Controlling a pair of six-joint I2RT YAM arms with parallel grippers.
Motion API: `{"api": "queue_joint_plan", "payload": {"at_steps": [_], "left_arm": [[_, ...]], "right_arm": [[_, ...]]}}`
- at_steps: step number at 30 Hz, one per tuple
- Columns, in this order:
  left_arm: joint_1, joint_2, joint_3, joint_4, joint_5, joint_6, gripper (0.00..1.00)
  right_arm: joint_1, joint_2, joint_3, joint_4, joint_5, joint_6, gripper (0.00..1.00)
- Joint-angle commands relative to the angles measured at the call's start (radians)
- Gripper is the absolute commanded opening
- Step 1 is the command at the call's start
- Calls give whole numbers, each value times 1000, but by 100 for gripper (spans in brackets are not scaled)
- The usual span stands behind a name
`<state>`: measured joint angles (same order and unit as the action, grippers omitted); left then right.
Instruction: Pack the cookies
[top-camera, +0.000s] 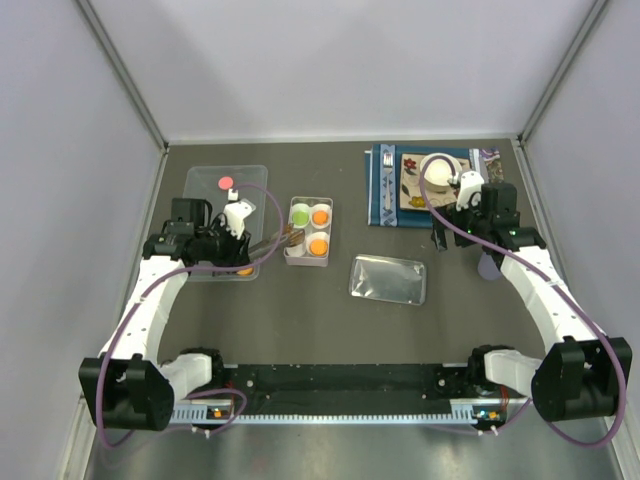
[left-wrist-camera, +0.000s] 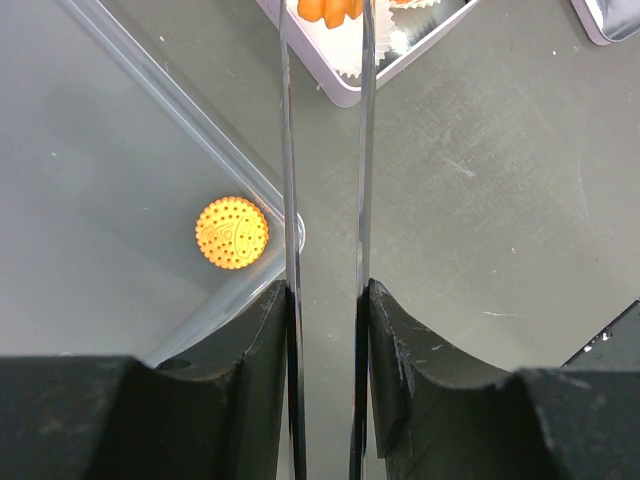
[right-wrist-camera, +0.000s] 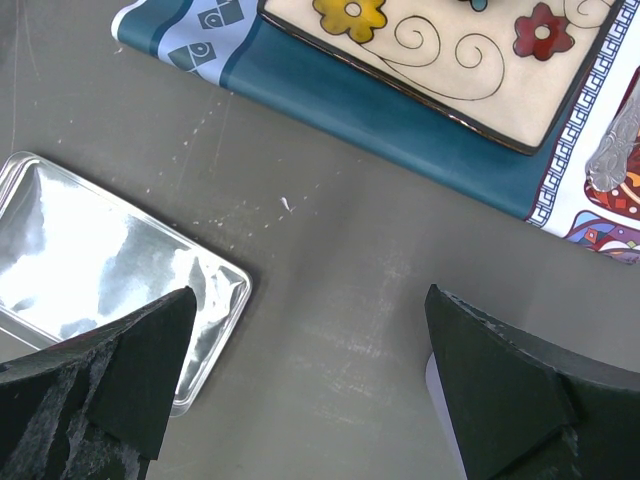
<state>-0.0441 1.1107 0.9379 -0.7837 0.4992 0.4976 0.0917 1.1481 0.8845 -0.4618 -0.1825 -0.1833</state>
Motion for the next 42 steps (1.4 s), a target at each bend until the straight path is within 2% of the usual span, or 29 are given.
{"api": "queue_joint_plan", "payload": {"at_steps": [1,11,28,42], "left_arm": [[-5,-3,-7,44,7,7,37],[-7,-6,-10,50,7,12,44],[-7,-6,-10,50,6,15,49],[-5,-35,7,55,-11,-39,45]], "right_arm": [[17,-2,47,17,-12,-13,99],[17,-1,47,15,-14,-13,99],[17,-1,48,14,-17,-15,99],[17,-2,48,14,-17,-15,99]]}}
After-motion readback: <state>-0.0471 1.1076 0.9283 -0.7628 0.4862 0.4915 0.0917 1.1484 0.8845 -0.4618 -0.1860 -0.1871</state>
